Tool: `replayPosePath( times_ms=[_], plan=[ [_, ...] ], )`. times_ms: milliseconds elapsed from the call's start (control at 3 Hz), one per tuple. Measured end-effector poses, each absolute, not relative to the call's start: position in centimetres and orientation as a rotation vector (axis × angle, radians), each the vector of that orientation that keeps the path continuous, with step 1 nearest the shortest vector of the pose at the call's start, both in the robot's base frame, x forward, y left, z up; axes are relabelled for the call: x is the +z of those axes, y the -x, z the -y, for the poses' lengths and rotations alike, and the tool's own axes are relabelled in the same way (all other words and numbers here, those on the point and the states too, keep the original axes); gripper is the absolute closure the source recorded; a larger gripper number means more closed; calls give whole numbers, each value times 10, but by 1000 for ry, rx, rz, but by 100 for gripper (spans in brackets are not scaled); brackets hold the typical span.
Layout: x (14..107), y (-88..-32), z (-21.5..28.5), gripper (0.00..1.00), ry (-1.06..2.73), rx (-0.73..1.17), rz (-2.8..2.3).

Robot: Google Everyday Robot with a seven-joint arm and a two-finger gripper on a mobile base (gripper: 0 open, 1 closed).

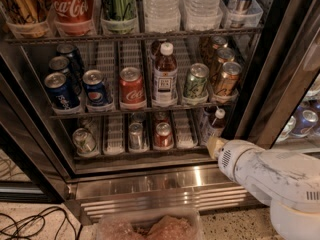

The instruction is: Pick redbull can from bottom shelf of fridge

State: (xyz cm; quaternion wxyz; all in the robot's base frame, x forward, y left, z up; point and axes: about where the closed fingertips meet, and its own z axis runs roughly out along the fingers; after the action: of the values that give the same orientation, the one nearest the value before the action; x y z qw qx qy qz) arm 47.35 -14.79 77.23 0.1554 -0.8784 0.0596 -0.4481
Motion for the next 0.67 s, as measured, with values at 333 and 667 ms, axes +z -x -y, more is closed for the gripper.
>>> replayPosePath(
  times_ms=[333,667],
  plan=[
    [772,-474,147,100,2516,-1283,-169],
    [785,-483,127,100,2520,-1346,-64]
  ],
)
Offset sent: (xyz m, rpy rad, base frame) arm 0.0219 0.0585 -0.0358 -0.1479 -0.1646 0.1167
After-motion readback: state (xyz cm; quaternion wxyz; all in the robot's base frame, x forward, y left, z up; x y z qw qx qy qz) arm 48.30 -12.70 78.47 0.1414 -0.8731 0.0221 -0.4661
